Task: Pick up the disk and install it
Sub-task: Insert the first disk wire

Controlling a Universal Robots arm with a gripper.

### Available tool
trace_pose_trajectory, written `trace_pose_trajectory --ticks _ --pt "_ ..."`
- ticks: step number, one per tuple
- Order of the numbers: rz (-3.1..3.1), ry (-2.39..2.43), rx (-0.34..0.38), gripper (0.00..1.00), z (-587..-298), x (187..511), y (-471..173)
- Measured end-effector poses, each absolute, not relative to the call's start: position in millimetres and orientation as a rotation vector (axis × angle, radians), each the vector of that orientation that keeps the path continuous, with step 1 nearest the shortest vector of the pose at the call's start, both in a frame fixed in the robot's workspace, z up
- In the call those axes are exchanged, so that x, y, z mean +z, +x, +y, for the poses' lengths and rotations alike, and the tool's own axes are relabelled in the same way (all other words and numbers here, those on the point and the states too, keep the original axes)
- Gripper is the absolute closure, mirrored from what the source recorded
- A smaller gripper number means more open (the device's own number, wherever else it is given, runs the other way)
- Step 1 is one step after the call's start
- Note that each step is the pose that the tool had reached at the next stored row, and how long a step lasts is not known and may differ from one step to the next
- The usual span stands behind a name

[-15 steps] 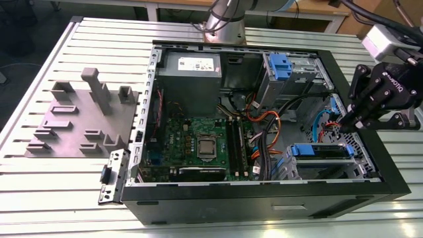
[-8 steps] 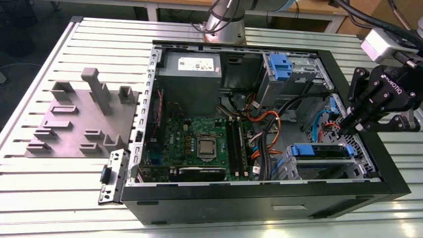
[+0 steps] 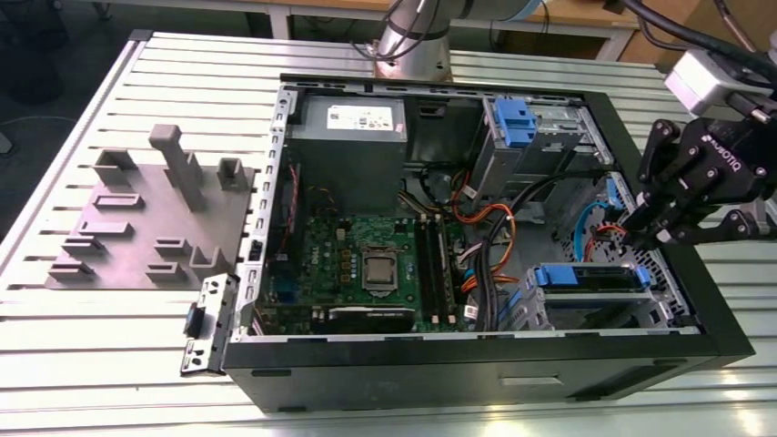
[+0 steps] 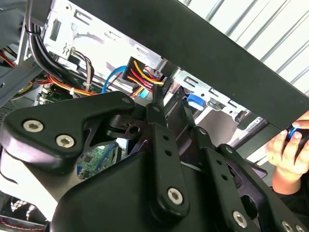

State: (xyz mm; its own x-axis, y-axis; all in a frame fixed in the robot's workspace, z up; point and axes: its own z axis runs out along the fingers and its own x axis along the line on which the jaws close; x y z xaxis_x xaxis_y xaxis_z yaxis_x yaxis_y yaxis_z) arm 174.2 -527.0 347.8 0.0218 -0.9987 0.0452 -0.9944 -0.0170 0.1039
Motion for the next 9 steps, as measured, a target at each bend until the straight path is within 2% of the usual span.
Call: trace_pose_trajectory --ticks 1,9 --pt "-2.123 2.169 -0.062 0.69 -527.0 347.8 174.2" --pt "-2.079 2.218 -0.067 0.69 -525.8 347.5 174.1"
